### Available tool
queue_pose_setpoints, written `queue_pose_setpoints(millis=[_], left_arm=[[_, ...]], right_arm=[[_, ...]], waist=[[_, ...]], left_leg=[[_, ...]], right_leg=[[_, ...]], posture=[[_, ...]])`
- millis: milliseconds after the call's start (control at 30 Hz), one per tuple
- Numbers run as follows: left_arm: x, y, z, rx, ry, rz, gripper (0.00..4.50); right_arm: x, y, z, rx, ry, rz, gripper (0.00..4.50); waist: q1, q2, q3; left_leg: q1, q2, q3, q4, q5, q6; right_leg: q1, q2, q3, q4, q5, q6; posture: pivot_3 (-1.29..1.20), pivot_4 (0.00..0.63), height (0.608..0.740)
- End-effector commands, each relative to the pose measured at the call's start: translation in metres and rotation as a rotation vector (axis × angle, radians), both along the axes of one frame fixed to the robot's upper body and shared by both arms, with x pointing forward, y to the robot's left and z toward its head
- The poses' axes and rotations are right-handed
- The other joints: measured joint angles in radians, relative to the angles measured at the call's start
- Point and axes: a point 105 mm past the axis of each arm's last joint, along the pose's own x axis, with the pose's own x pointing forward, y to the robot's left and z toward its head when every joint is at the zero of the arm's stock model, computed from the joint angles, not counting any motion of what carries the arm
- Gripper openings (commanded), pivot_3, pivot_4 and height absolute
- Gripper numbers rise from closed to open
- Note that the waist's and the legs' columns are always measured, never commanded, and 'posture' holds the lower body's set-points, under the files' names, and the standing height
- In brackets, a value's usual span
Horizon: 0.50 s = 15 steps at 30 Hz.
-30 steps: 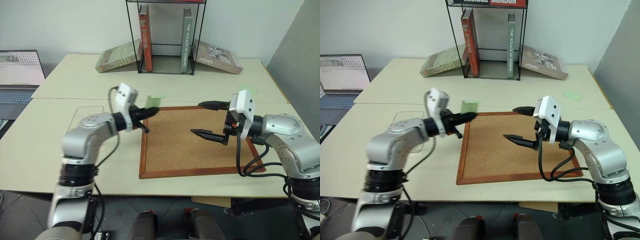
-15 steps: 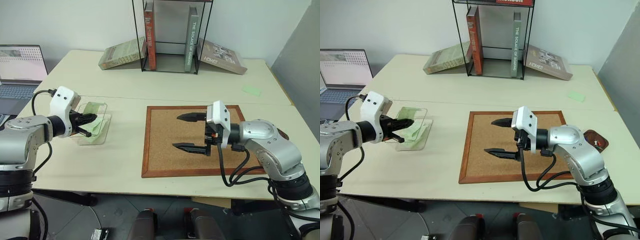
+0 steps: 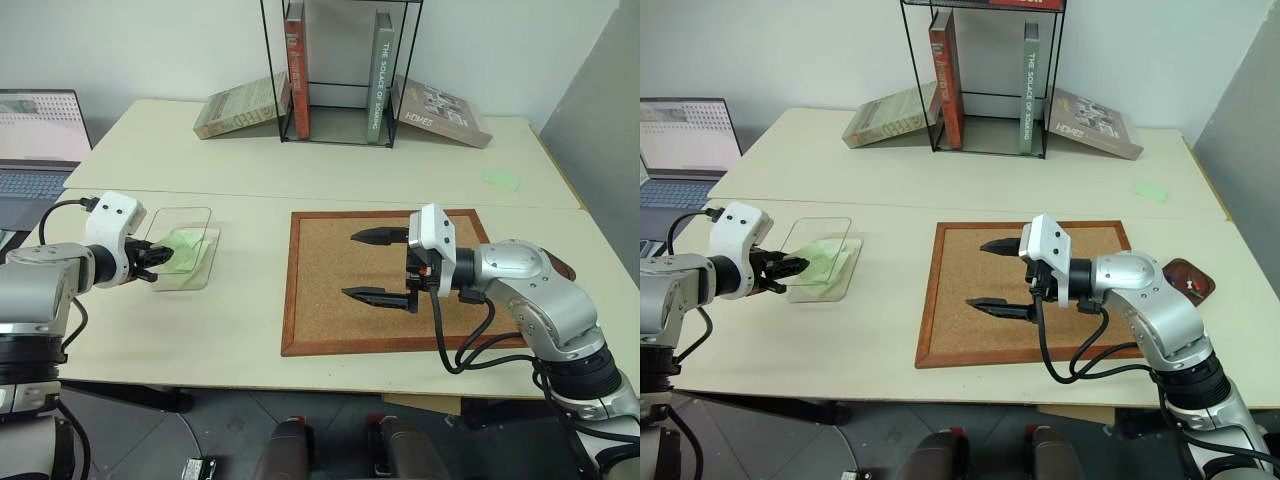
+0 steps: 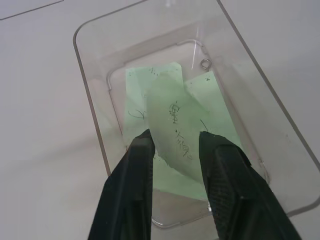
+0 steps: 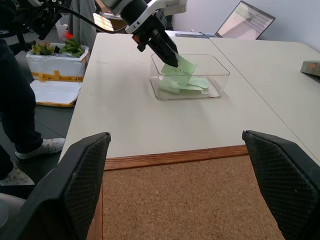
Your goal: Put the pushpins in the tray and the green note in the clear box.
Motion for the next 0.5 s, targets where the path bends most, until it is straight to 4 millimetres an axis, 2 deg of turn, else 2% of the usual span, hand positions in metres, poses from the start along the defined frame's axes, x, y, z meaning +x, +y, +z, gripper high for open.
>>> queue_pose_setpoints(millis=[33,367,400,500], left_arm=[[0.000,0.007,0.018,0.016,-0.051,0.020,2.38],[-0.003,0.004,0.034,0.036,-0.092,0.026,4.32],[-0.004,0.004,0.038,0.044,-0.106,0.026,4.44],[-0.005,0.000,0.047,0.072,-0.141,0.017,4.44]], right_arm=[[-0.001,0.001,0.012,0.012,-0.053,0.007,4.50],[0.001,0.000,0.012,0.014,-0.053,0.008,4.50],[0.001,0.000,0.013,0.017,-0.051,0.009,4.50],[0.001,-0.001,0.013,0.018,-0.045,0.010,4.50]], waist=[[0.000,0.000,0.000],[0.000,0.000,0.000],[0.000,0.000,0.000],[0.000,0.000,0.000]], left_leg=[[0.000,0.000,0.000,0.000,0.000,0.000],[0.000,0.000,0.000,0.000,0.000,0.000],[0.000,0.000,0.000,0.000,0.000,0.000],[0.000,0.000,0.000,0.000,0.000,0.000]], right_leg=[[0.000,0.000,0.000,0.000,0.000,0.000],[0.000,0.000,0.000,0.000,0.000,0.000],[0.000,0.000,0.000,0.000,0.000,0.000],[0.000,0.000,0.000,0.000,0.000,0.000]], posture=[[0.00,0.150,0.740],[0.00,0.150,0.740],[0.00,0.150,0.740],[0.00,0.150,0.740]])
